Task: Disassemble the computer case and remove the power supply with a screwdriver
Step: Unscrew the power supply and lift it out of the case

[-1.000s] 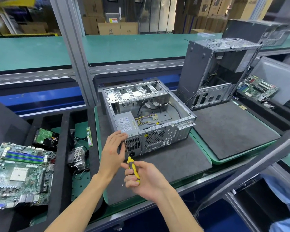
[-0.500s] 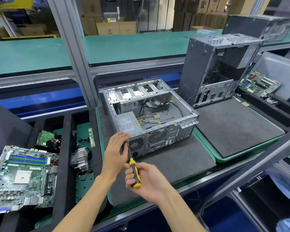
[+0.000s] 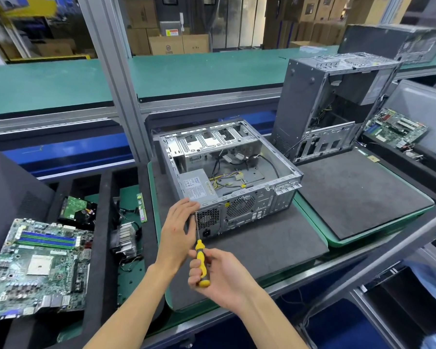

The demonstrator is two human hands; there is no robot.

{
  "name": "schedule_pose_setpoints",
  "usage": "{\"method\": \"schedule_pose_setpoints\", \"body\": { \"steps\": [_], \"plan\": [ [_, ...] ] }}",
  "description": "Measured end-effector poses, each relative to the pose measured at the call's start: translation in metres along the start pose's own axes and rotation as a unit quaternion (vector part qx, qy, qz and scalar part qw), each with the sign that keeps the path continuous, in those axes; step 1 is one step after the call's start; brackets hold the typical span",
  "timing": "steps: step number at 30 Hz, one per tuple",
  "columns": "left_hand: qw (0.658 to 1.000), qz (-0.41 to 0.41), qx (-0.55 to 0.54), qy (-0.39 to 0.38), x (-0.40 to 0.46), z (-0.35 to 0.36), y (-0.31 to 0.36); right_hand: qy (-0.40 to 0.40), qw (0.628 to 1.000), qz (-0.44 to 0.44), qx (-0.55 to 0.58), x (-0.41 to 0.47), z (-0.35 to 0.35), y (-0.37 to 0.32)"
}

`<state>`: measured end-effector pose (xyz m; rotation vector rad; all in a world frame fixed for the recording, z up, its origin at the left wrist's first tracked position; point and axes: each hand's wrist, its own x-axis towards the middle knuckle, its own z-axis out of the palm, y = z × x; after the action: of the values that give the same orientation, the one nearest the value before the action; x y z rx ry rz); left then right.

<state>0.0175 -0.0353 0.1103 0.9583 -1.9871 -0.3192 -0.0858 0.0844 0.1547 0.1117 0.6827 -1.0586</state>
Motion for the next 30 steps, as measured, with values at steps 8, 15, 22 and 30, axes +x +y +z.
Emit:
{"method": "schedule_pose_setpoints", "body": {
  "steps": [8, 15, 22, 30],
  "plan": [
    [1.000, -0.002, -0.002, 0.005, -0.002, 0.002, -0.002, 0.019, 1.000, -0.011, 0.001, -0.002, -0.007, -0.010],
    [1.000, -0.013, -0.005, 0.005, -0.004, 0.002, 0.003, 0.011, 1.000, -0.002, -0.027, 0.002, -0.009, -0.005],
    [1.000, -0.020, -0.011, -0.005, -0.005, -0.002, 0.007, 0.017, 0.999, 0.015, -0.038, 0.008, -0.006, -0.006],
    [0.999, 0.006, 0.030, -0.014, 0.002, -0.010, 0.005, -0.034, 0.998, 0.011, 0.046, 0.003, -0.009, -0.008]
  ]
}}
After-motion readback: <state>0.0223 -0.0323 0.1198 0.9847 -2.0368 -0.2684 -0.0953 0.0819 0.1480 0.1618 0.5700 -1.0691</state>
